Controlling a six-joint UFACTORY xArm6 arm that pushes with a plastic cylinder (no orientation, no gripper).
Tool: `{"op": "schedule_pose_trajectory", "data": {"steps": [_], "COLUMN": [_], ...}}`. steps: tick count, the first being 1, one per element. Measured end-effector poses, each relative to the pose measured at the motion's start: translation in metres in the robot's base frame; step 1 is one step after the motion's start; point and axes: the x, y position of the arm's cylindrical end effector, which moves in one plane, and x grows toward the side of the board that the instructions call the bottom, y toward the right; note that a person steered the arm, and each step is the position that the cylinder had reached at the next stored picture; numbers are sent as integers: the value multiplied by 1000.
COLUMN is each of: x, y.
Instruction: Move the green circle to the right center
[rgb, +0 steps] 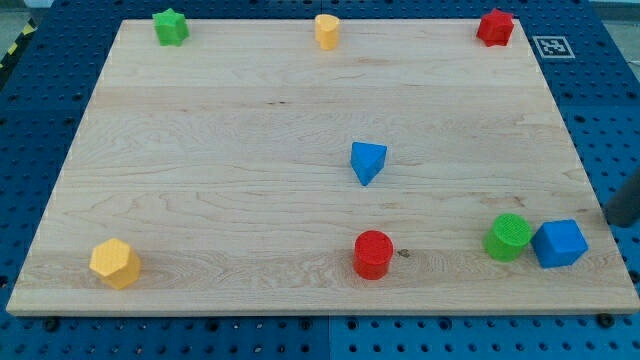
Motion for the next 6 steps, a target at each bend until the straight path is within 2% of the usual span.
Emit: {"op": "schedule_pose_trajectory", "data": {"steps": [2, 4, 5, 6], "x": [81, 83, 82, 74], "y": [-1, -94, -101, -132]}}
